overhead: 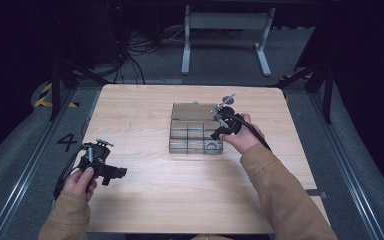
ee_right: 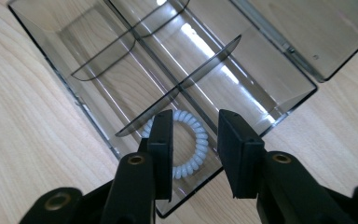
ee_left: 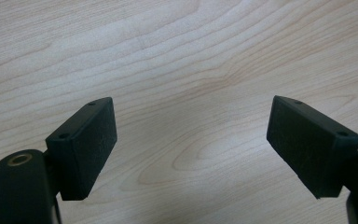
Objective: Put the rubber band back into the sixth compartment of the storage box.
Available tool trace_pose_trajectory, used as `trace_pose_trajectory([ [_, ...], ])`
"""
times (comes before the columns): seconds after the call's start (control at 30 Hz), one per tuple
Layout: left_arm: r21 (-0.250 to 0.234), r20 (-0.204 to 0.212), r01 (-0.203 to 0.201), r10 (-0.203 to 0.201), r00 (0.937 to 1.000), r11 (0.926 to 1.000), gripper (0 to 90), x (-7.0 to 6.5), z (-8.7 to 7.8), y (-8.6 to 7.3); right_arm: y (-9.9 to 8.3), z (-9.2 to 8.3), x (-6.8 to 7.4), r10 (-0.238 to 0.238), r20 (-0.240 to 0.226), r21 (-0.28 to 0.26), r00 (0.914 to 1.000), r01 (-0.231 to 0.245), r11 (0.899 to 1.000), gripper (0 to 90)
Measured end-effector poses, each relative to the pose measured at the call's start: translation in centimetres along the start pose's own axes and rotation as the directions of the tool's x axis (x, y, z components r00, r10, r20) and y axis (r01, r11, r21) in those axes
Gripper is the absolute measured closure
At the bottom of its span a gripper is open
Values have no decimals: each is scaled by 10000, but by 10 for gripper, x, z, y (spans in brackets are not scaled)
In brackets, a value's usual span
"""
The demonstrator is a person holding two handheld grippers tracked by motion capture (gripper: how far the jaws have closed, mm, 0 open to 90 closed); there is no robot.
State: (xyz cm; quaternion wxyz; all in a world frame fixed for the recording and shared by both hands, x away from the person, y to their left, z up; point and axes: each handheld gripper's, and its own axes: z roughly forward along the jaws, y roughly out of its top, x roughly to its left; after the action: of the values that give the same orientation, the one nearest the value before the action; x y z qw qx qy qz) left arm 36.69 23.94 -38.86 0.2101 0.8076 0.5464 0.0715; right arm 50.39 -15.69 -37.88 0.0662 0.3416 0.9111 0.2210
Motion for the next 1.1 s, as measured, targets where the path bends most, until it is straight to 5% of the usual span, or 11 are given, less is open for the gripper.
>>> trace_pose_trajectory([
  [0.2,1,-7,35,-35,10000,10000,166,0,-1,0,-9,-20,-2,65,-113,-594,9999,-71,9982,632],
  [1.1,-34,-29,59,-60,10000,10000,166,-1,0,1,-69,-77,-5,430,-335,-1327,9985,-471,9900,531],
])
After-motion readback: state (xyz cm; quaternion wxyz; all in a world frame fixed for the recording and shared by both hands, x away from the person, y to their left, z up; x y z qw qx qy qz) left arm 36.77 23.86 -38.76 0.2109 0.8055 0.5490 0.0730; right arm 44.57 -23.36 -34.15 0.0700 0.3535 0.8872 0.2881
